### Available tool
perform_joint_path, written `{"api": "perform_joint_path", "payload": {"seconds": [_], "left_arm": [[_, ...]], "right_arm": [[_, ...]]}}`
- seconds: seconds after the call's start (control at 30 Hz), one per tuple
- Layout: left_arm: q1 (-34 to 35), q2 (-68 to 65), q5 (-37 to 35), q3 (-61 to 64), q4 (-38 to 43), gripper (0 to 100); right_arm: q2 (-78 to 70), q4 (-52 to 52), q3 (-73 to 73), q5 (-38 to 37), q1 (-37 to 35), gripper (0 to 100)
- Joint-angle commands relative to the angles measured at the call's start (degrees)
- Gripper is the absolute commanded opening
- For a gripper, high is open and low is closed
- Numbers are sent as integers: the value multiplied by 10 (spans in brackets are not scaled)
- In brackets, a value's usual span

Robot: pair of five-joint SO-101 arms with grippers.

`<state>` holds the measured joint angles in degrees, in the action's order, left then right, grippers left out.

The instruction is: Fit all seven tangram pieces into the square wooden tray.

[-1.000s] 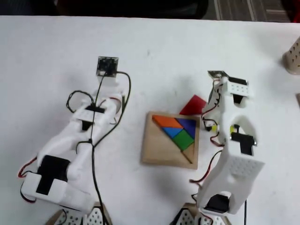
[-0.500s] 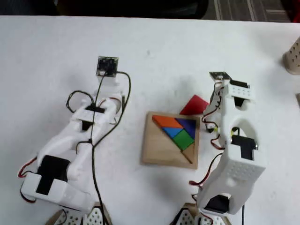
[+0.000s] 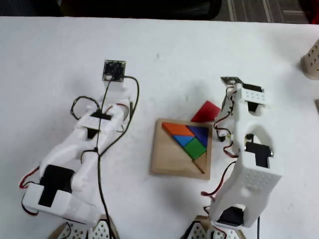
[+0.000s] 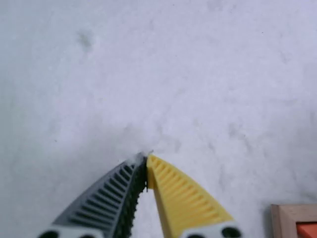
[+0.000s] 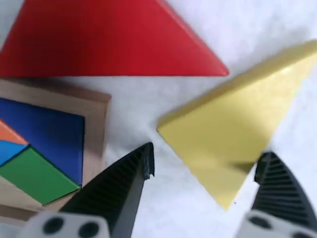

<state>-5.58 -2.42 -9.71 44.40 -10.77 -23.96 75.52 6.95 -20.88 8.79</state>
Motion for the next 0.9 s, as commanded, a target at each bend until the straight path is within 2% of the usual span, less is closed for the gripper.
{"api": "perform_joint_path", "payload": {"seconds": [0.0,0.33,0.57,0.87], "left_arm": [[-14,2,5,-34,17,28],[-14,2,5,-34,17,28],[-14,2,5,-34,17,28],[-19,2,5,-33,17,28]], "right_arm": [[36,9,-17,47,-16,329],[-53,14,-144,104,-11,316],[-143,93,-229,80,0,316],[-130,83,-232,76,-4,317]]}}
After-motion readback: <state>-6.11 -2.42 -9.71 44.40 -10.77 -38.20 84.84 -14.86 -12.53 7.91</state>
